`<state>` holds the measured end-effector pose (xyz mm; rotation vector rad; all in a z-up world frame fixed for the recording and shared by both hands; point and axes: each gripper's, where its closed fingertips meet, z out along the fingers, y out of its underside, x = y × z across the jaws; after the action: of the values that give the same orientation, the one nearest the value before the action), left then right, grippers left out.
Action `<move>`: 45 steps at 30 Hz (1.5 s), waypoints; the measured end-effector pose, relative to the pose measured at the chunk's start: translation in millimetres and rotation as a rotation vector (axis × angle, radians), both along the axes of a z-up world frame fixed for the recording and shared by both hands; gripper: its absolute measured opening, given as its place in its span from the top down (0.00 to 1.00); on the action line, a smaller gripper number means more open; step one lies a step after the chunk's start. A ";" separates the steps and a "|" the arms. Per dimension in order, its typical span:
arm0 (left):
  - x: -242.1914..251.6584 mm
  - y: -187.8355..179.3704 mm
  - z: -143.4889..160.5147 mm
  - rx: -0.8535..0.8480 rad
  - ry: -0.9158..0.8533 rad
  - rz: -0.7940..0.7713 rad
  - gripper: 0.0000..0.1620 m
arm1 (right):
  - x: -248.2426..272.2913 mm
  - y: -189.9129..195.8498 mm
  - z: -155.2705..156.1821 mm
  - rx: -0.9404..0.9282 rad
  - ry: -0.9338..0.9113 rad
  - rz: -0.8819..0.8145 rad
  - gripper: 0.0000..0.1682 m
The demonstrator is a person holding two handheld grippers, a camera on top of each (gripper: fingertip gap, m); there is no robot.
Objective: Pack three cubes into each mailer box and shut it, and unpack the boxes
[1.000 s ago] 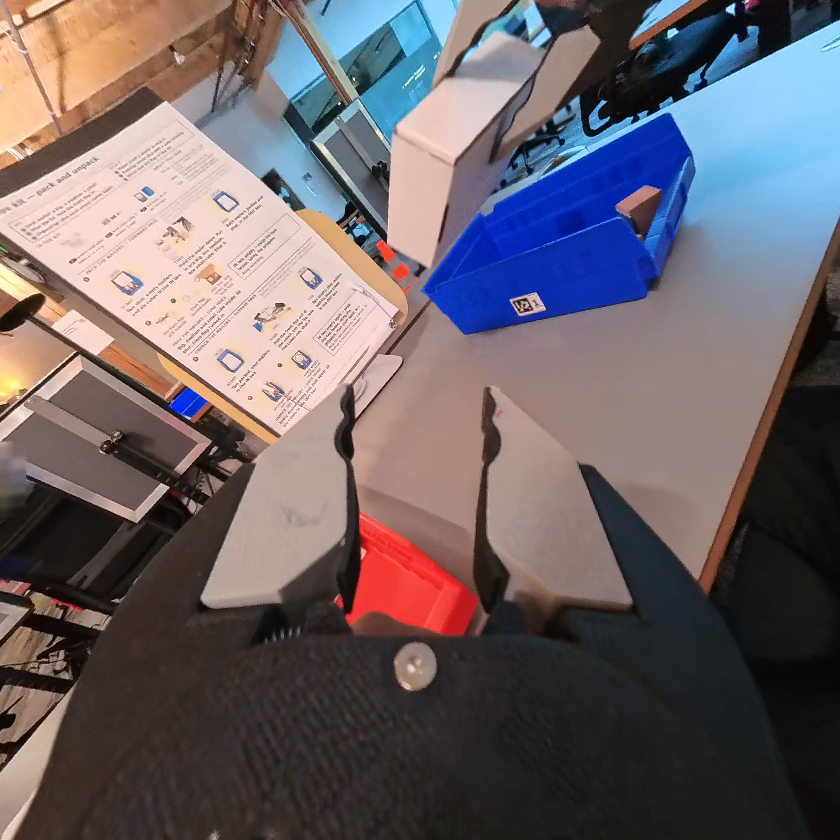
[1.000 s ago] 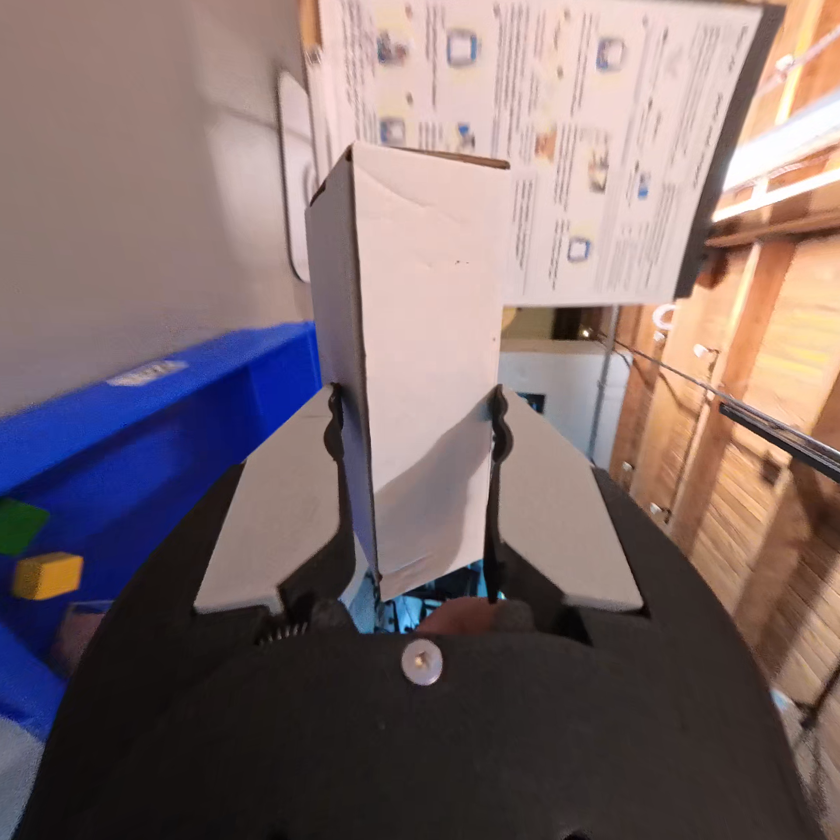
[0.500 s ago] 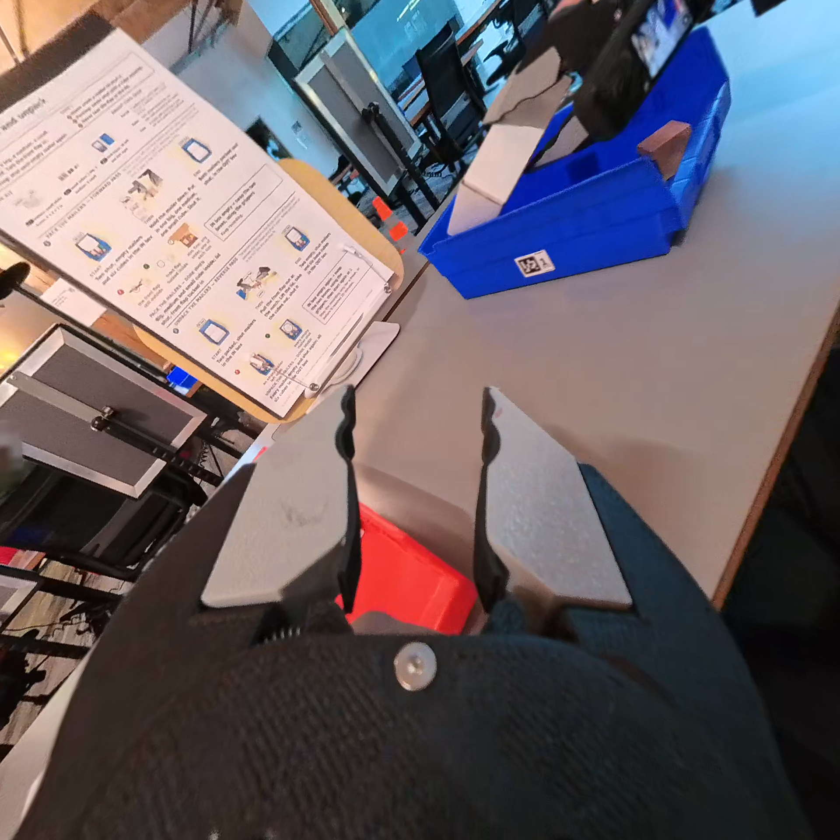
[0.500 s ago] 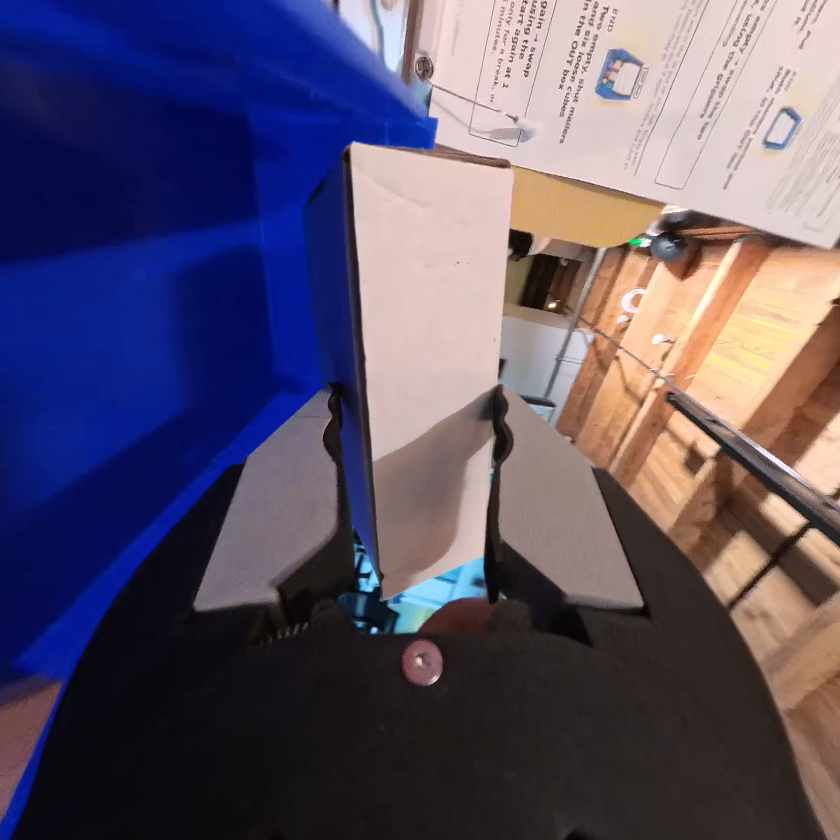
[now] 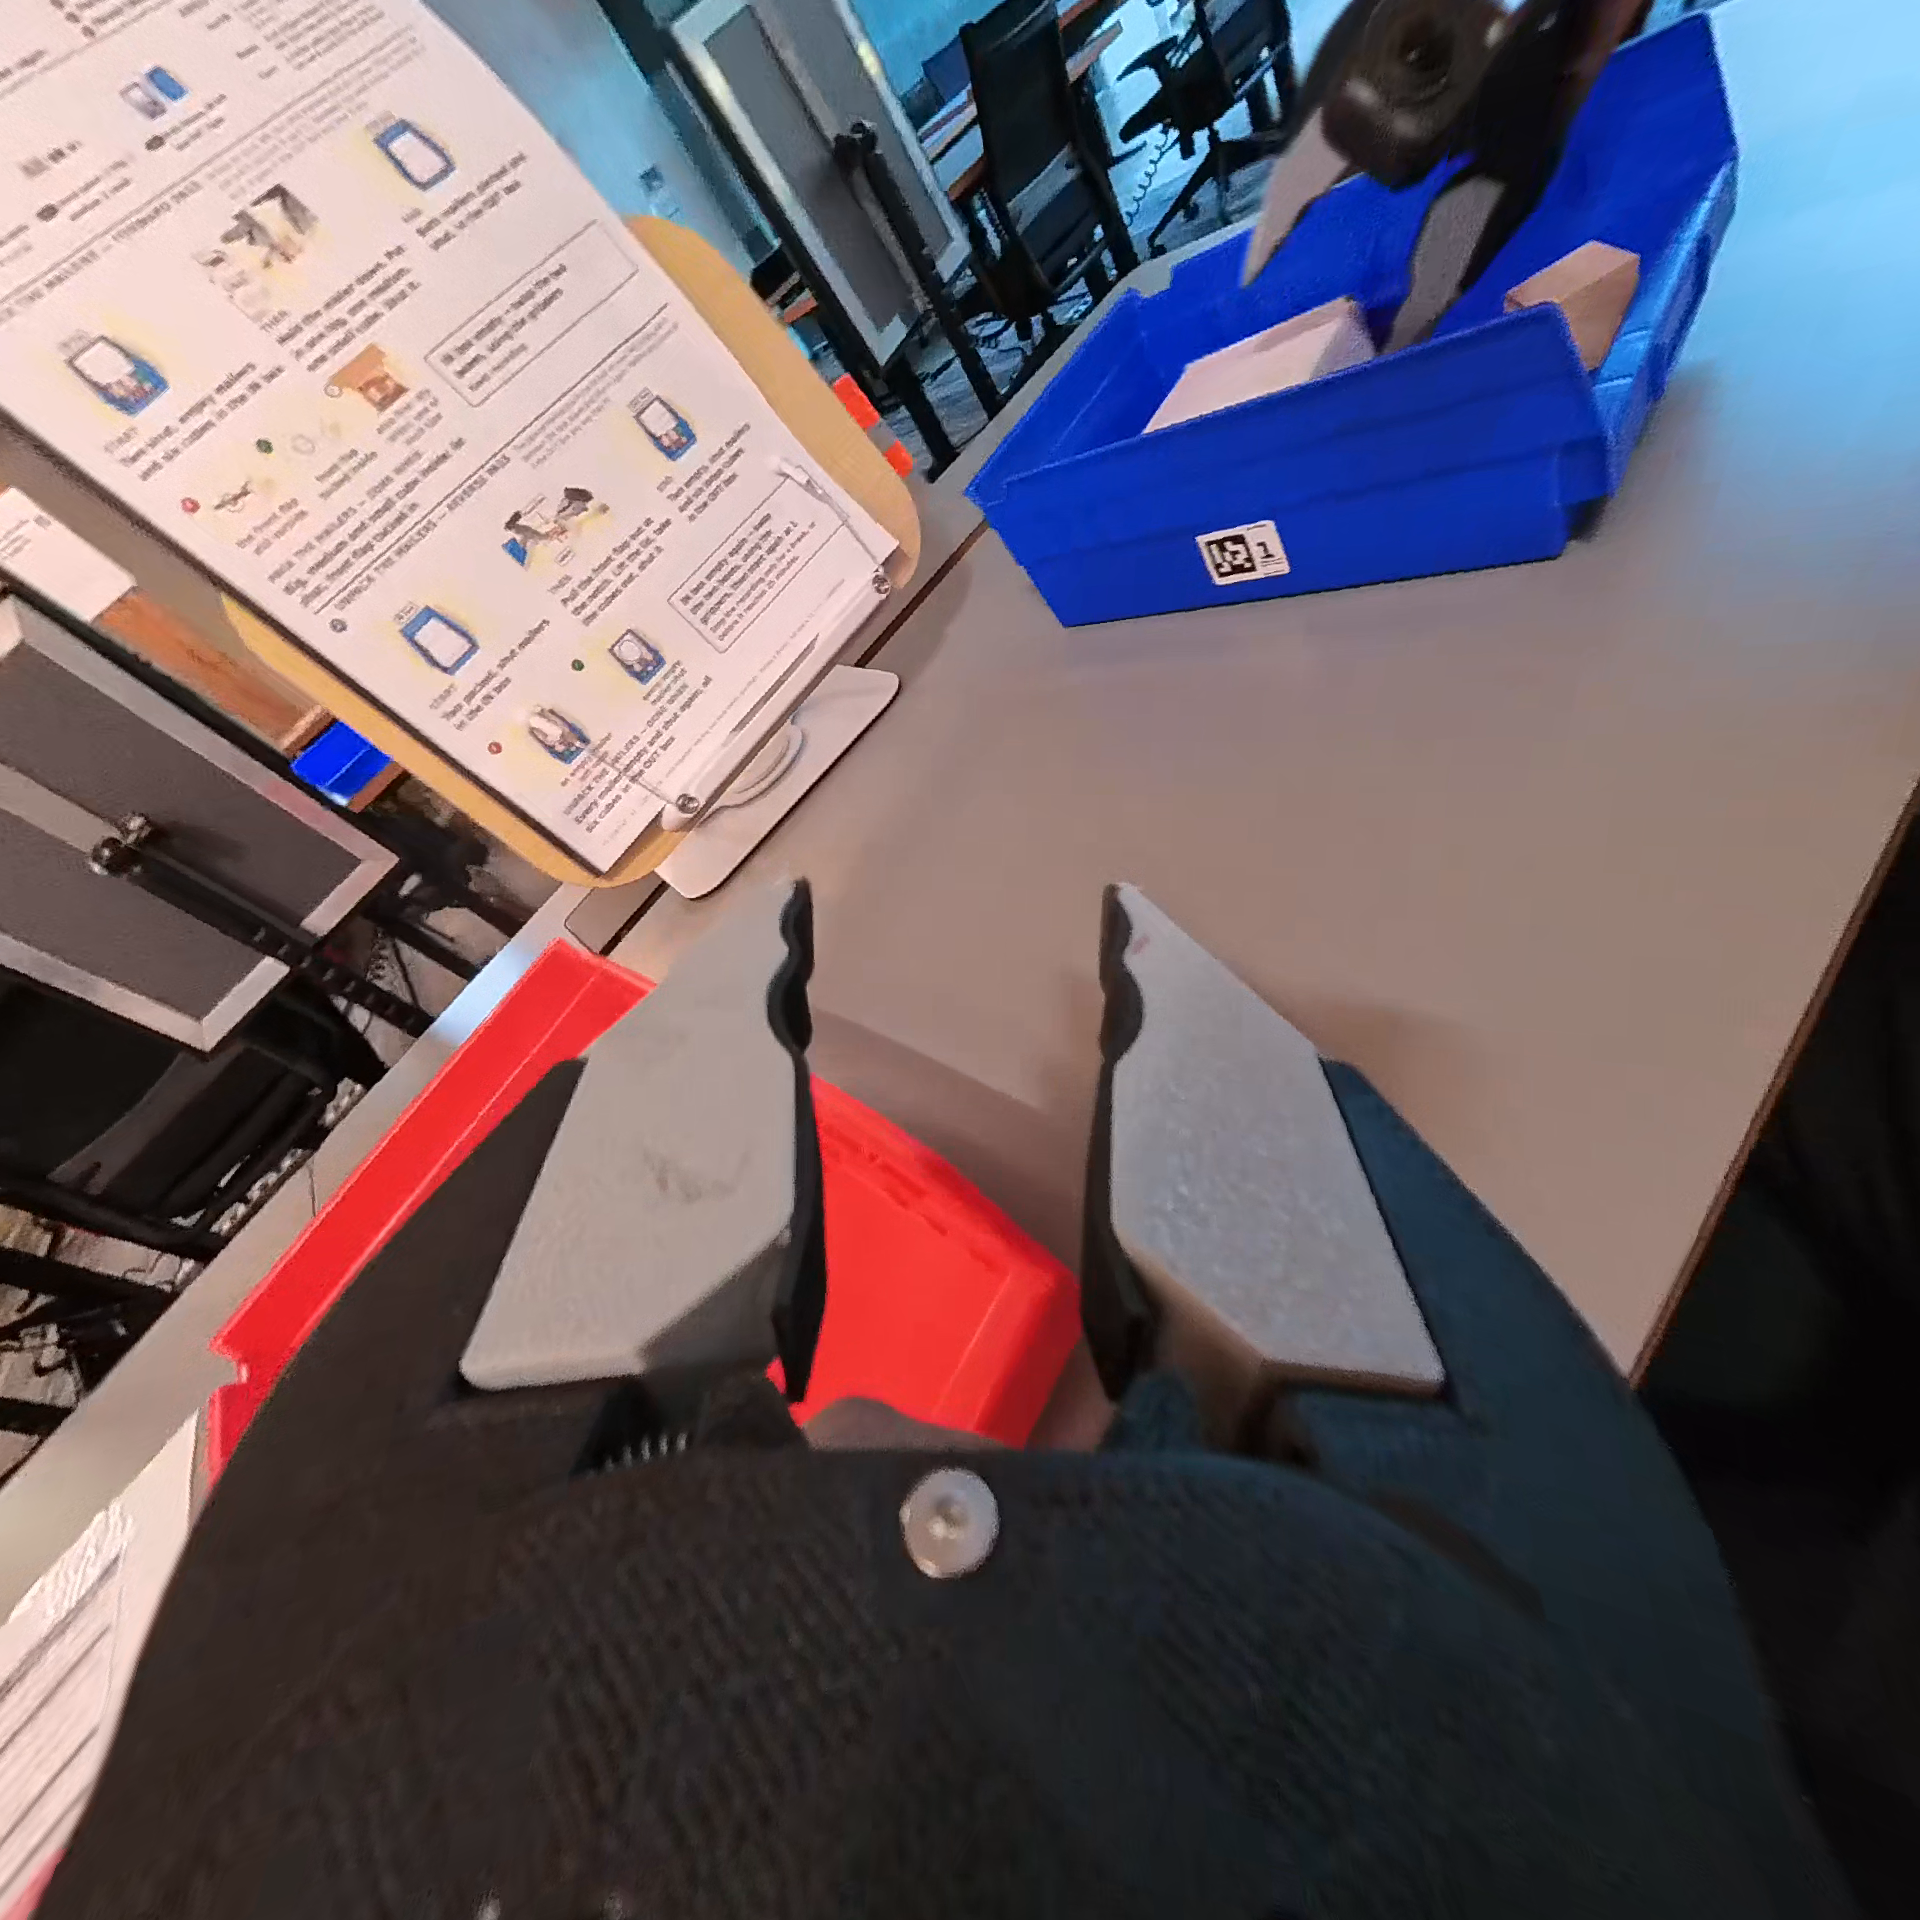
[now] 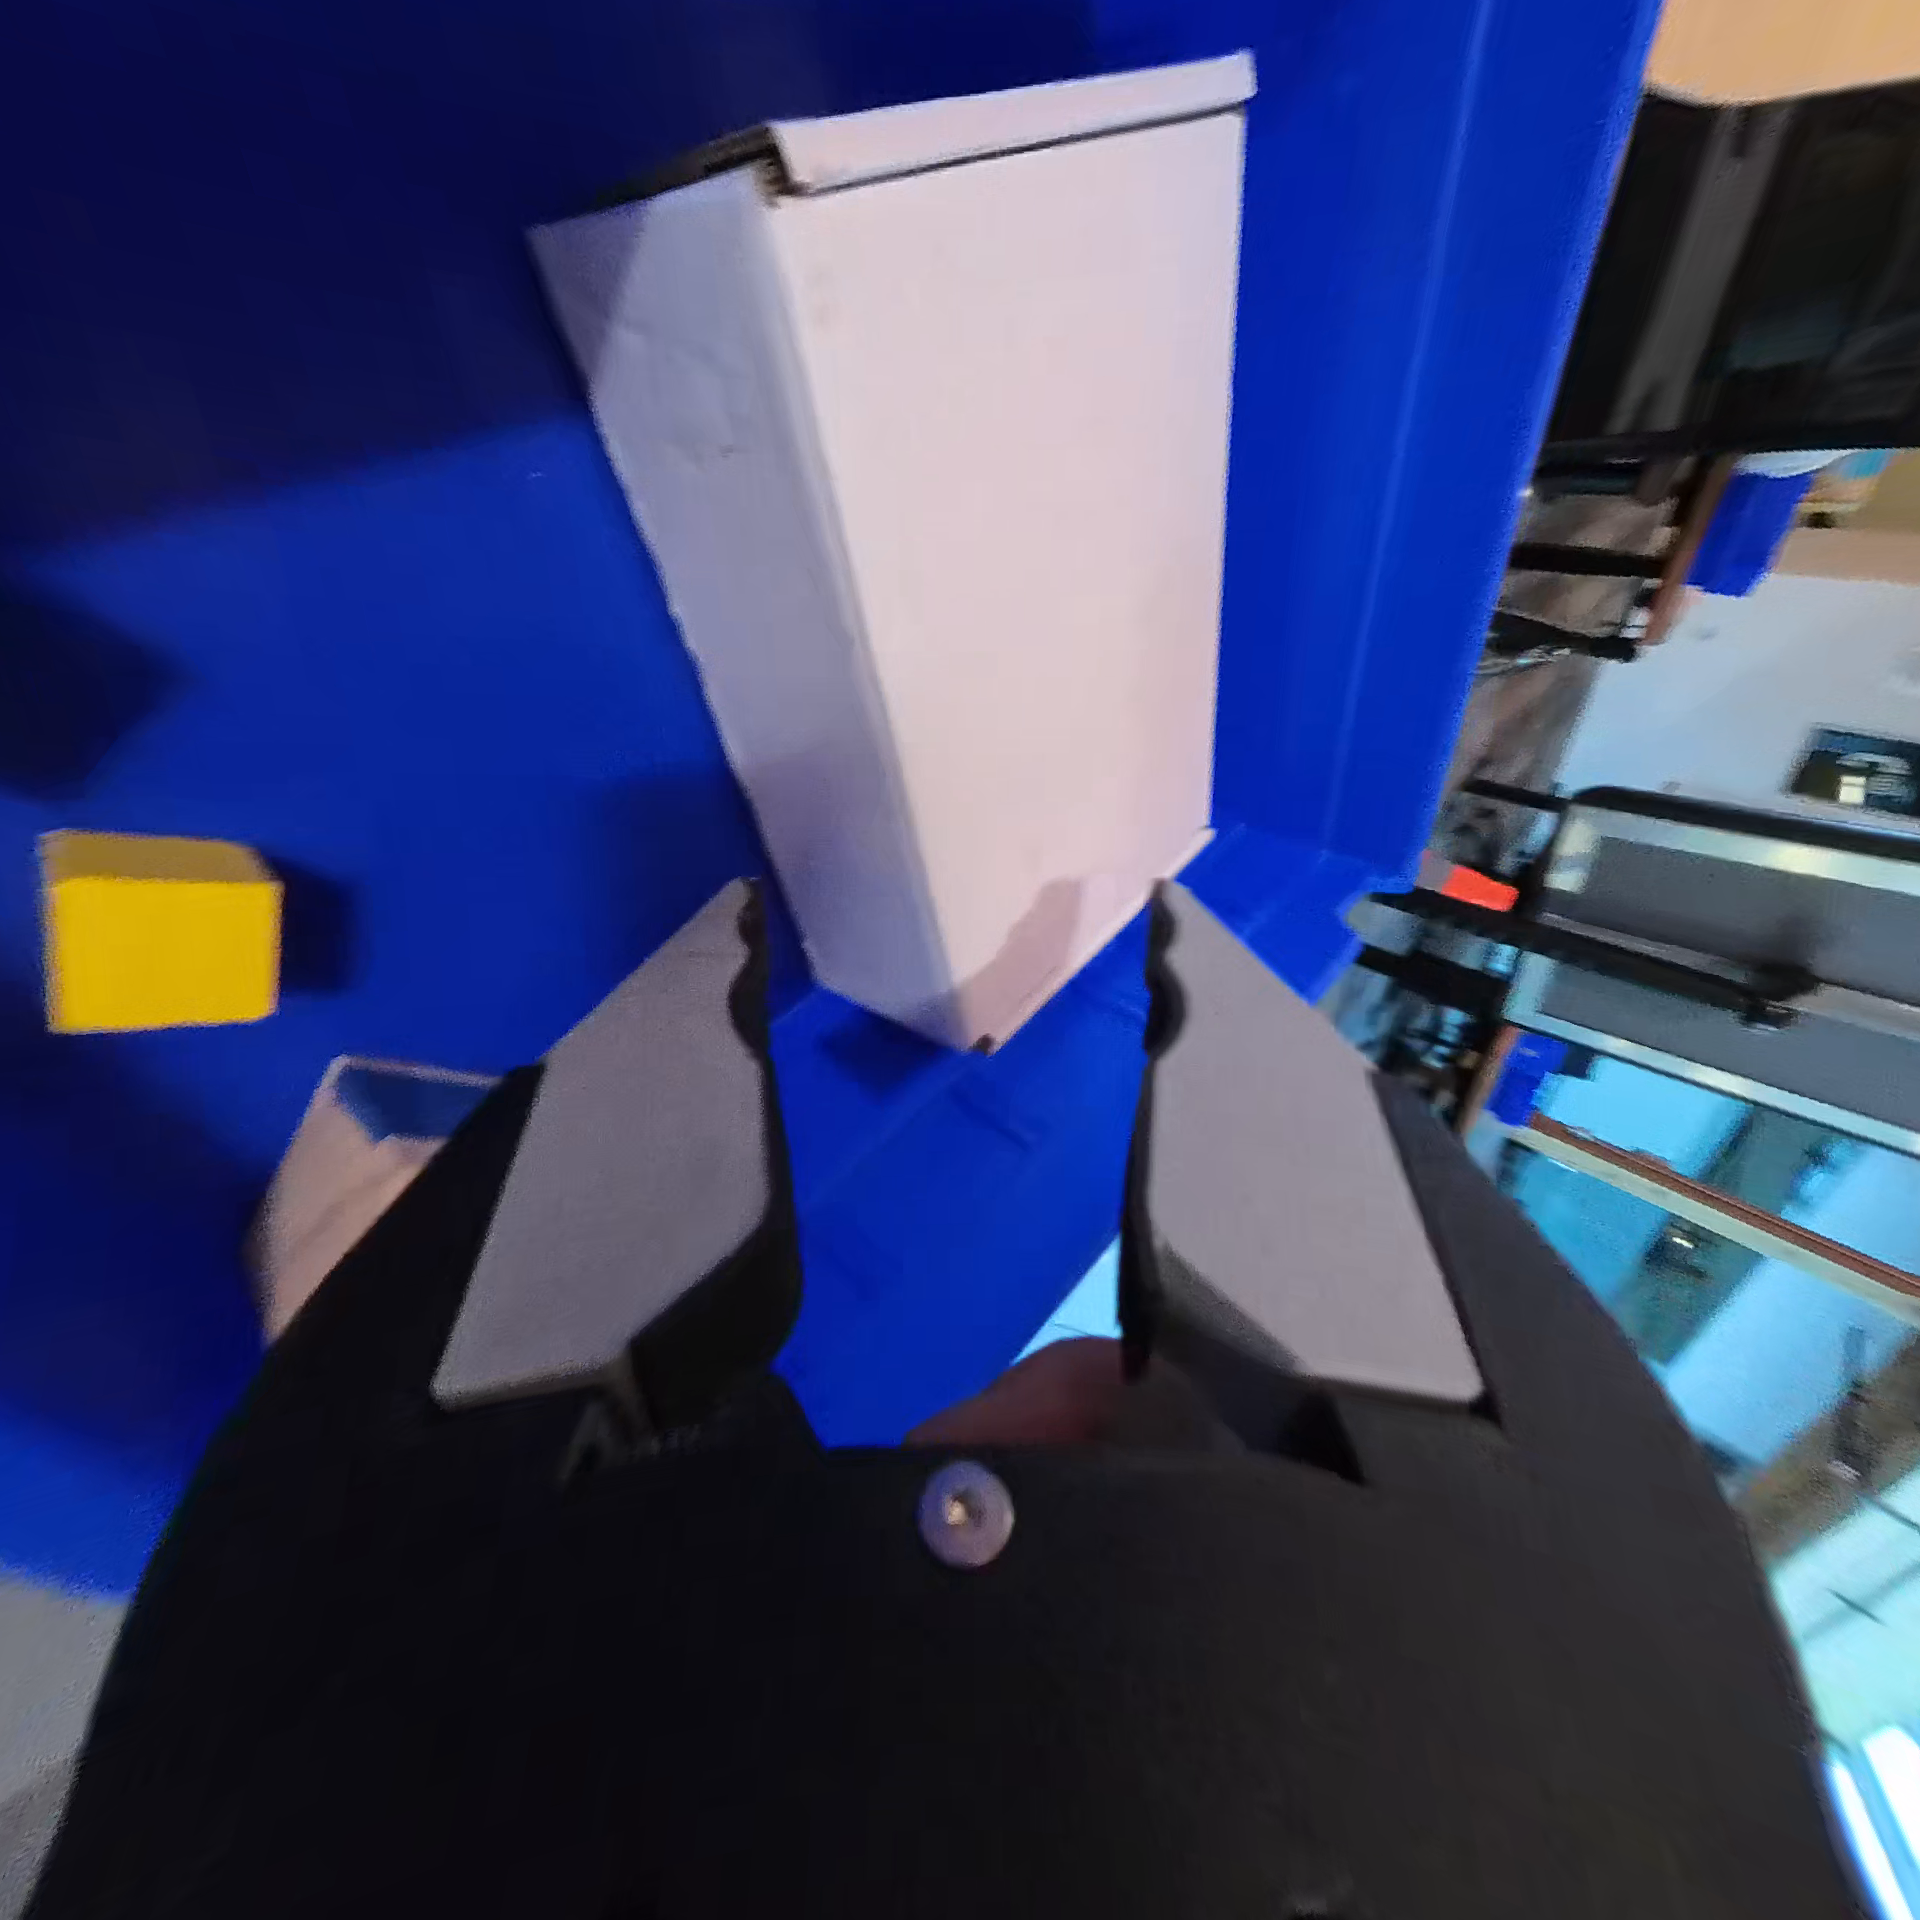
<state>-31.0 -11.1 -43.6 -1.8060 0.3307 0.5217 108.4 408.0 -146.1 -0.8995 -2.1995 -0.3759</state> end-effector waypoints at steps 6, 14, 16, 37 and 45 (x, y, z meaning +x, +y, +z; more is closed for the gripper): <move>-29.3 -17.9 10.6 0.033 -0.078 0.142 0.67 | -1.6 -30.9 -9.9 -0.196 0.032 0.024 0.88; -115.9 -88.2 15.4 0.144 -0.303 0.529 0.63 | -24.5 -32.6 6.4 -0.078 0.269 -0.069 0.80; -136.5 -102.9 6.5 0.153 -0.364 0.606 0.62 | -20.9 -51.9 26.5 -0.122 0.379 -0.050 0.79; -242.8 6.1 -133.7 -0.931 0.419 0.119 0.53 | 38.2 -259.4 42.3 -0.594 0.495 0.459 0.76; -260.8 15.3 -134.8 -0.977 0.484 0.053 0.56 | 24.5 -271.0 34.4 -0.739 0.513 0.499 0.77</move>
<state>-291.8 4.1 -178.3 -2.6082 1.0006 0.9389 132.9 137.0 -111.7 -0.6551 -1.9660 0.8620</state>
